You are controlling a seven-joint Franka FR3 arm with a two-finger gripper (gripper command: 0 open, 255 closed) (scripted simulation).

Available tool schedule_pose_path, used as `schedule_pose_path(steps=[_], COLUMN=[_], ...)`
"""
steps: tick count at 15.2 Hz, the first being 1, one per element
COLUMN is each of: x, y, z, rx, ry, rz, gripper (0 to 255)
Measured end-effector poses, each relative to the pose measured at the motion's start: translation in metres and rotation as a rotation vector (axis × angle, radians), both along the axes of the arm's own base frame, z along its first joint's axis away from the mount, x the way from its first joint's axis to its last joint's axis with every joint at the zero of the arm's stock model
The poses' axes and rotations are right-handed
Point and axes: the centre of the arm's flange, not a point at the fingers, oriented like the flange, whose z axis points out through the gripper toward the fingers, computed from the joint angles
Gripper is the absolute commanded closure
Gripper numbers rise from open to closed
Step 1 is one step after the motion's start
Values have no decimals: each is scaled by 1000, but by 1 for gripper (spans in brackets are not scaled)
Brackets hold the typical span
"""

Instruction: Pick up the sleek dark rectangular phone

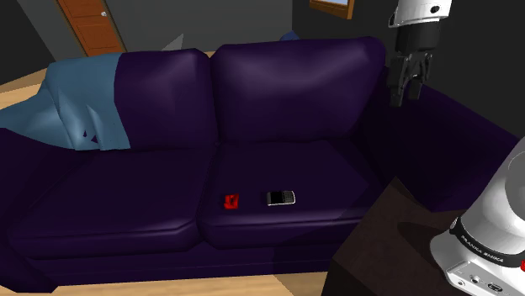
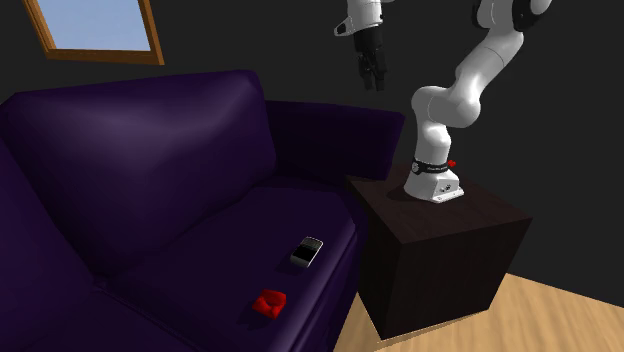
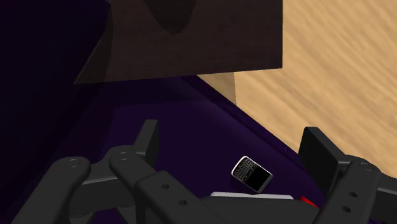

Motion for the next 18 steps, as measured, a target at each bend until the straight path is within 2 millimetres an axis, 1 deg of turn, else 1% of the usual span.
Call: schedule_pose_path(steps=[1, 2, 5, 7, 9, 12, 14, 18], x=[0, 3, 18, 28, 42, 54, 67, 89], y=[0, 2, 10, 13, 23, 35, 44, 61], z=[0, -6, -32, -56, -77, -107, -132, -175], rx=[0, -1, -7, -12, -17, -25, -30, -40], ry=[0, -2, -20, -34, -49, -72, -85, -116], rz=[0, 10, 60, 98, 138, 197, 237, 316], gripper=[0, 0, 0, 0, 0, 0, 0, 0])
